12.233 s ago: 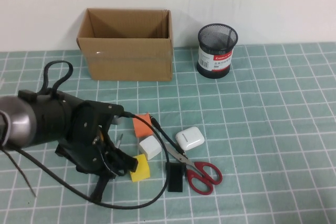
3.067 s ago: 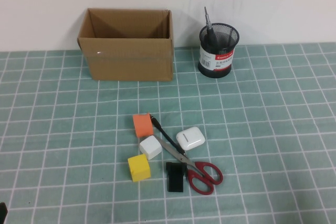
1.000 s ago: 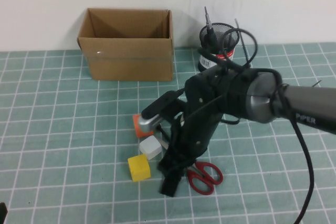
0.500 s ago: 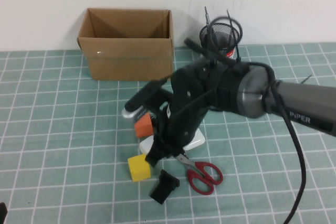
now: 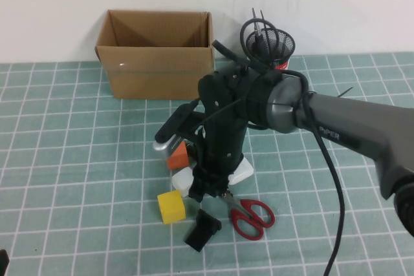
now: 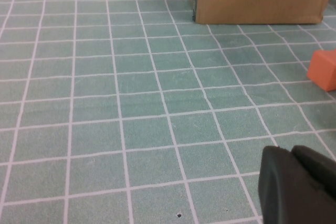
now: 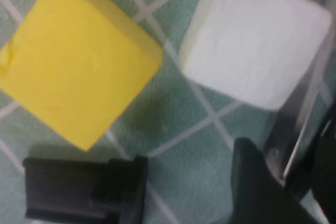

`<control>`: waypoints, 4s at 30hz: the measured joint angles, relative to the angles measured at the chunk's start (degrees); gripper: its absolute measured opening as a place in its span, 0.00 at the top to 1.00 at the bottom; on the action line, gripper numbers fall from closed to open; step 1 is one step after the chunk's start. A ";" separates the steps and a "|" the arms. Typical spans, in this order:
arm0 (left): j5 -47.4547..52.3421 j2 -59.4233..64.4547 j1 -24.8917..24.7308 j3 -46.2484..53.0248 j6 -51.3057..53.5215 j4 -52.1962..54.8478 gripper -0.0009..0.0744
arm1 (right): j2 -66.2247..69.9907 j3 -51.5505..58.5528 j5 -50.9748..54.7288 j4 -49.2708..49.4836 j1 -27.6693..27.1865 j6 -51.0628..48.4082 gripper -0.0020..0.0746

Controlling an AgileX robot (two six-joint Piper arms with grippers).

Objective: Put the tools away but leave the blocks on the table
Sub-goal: Pick up the scissors from the table, then place the Scissors into the box

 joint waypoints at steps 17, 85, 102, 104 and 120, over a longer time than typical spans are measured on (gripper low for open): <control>0.00 0.00 0.00 0.00 0.00 0.00 0.99 | 1.73 -2.35 0.37 0.19 -0.66 -2.04 0.70; 0.00 0.00 0.00 0.00 0.00 0.00 0.99 | 5.61 -8.21 7.05 -0.03 -0.74 4.73 0.90; 0.00 0.00 0.00 0.00 0.00 0.00 0.99 | -10.45 -10.24 8.72 -11.78 -0.74 7.78 0.91; 0.00 0.00 0.00 0.00 0.00 0.00 0.99 | -11.17 -12.41 6.41 -15.28 -0.74 7.34 0.91; 0.00 0.00 0.00 0.00 0.00 0.00 0.99 | -2.73 -18.45 -47.53 -20.57 -2.70 -0.88 0.91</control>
